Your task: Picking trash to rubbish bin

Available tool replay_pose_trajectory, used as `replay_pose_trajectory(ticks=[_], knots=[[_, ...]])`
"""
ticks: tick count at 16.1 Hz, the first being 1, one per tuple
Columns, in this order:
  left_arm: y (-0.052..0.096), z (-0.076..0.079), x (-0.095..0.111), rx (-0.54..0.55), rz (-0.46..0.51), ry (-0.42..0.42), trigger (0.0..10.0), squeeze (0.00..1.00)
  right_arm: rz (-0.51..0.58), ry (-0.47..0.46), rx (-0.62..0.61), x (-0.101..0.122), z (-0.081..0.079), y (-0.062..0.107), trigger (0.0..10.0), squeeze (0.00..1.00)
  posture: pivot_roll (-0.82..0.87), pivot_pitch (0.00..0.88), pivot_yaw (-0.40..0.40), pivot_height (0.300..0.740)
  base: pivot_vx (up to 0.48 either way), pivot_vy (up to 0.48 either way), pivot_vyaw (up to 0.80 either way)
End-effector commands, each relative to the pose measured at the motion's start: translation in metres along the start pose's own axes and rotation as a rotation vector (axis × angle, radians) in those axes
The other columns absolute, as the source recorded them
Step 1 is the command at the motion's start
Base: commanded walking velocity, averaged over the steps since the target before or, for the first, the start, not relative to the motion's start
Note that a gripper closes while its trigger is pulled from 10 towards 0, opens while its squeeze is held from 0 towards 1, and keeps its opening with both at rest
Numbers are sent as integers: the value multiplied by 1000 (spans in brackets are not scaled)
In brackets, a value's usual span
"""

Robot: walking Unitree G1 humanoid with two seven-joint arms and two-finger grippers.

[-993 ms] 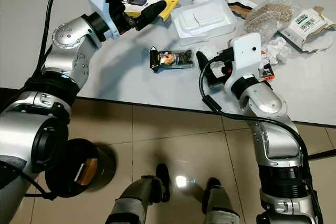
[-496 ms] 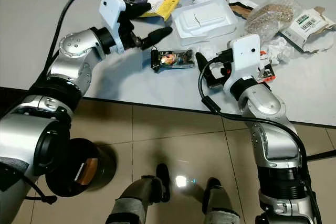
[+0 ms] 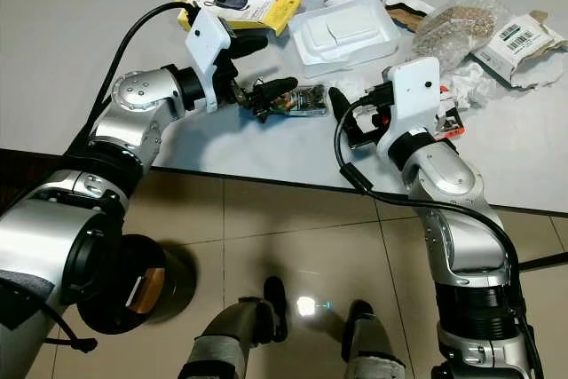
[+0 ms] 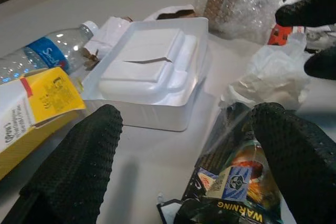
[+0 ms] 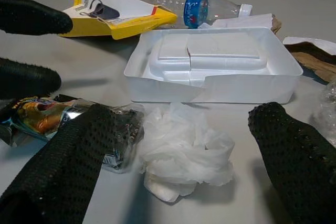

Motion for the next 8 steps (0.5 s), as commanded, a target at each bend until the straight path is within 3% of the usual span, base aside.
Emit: replay_pose_trajectory(ticks=[1,8], knots=[[4,6,-11,-40,-38,1,10000,0,-9,-12,8,-3,-3,4,10000,0,28,355,153,740,0,0,0],[3,14,-16,-81,-59,-1,10000,0,-10,-16,7,-4,-4,4,10000,0,28,355,156,740,0,0,0]])
Point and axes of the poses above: a point about 5 cm out from each wrist's last joint towards the gripper, its own y axis pointing back from the gripper into the wrist, its own x axis along the axis of the wrist's last joint, z = x × y, the point moved 2 cm from there along -y, pointing out of the wrist towards the gripper, and after that the axes turned 6 degrees about -y, right-handed, at the moved point
